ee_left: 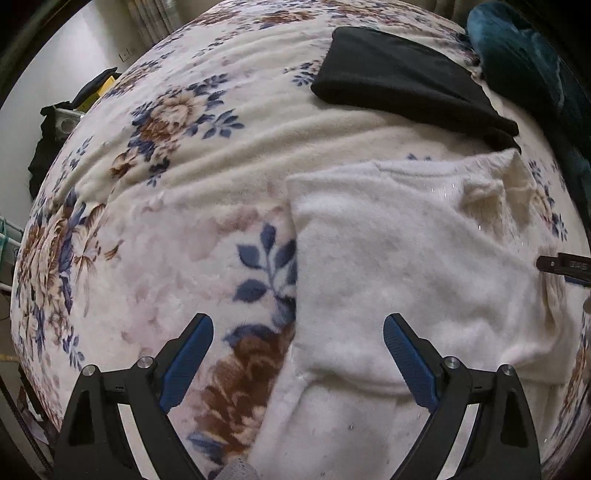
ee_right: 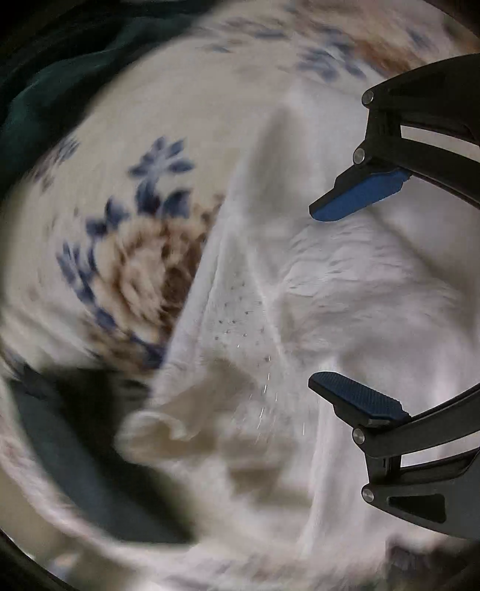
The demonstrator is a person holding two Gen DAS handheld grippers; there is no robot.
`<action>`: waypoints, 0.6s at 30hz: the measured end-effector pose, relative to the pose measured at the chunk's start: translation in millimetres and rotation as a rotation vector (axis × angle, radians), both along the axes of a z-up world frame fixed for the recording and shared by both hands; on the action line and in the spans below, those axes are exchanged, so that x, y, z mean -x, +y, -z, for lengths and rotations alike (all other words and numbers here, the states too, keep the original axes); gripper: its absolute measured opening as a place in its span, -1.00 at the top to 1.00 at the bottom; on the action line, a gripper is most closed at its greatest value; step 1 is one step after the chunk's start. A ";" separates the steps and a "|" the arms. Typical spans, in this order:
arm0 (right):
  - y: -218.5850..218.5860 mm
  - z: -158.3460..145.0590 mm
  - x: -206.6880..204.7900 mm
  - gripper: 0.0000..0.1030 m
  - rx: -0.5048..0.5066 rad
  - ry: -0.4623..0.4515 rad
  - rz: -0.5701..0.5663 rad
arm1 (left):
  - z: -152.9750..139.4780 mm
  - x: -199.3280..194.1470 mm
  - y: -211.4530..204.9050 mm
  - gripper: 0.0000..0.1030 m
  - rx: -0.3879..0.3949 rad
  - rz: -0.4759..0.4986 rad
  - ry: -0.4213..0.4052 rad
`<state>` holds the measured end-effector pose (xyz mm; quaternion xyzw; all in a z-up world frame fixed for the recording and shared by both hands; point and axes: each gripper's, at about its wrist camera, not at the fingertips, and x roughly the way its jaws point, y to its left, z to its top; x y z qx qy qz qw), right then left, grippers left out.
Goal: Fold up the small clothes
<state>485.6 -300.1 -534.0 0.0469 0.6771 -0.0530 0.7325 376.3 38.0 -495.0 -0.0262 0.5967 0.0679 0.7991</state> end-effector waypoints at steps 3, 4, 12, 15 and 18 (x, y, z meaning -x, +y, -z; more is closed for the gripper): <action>-6.0 1.0 9.5 -0.42 0.140 0.018 -0.015 | 1.7 8.5 5.0 -0.83 0.012 -0.013 0.007; -17.5 -3.2 18.3 -0.41 0.140 0.017 0.013 | 3.8 10.4 7.5 -0.83 0.013 -0.017 0.009; -133.8 -47.2 123.6 -0.41 -0.139 -0.051 0.352 | 10.5 -9.5 14.4 -0.83 0.001 -0.007 -0.021; -154.5 -59.4 133.3 -0.41 -0.269 -0.138 0.464 | 13.1 -34.6 10.1 -0.83 -0.020 -0.001 -0.047; -147.9 -46.1 119.9 -0.41 -0.314 -0.099 0.463 | 22.2 -59.1 5.3 -0.83 -0.028 -0.001 -0.043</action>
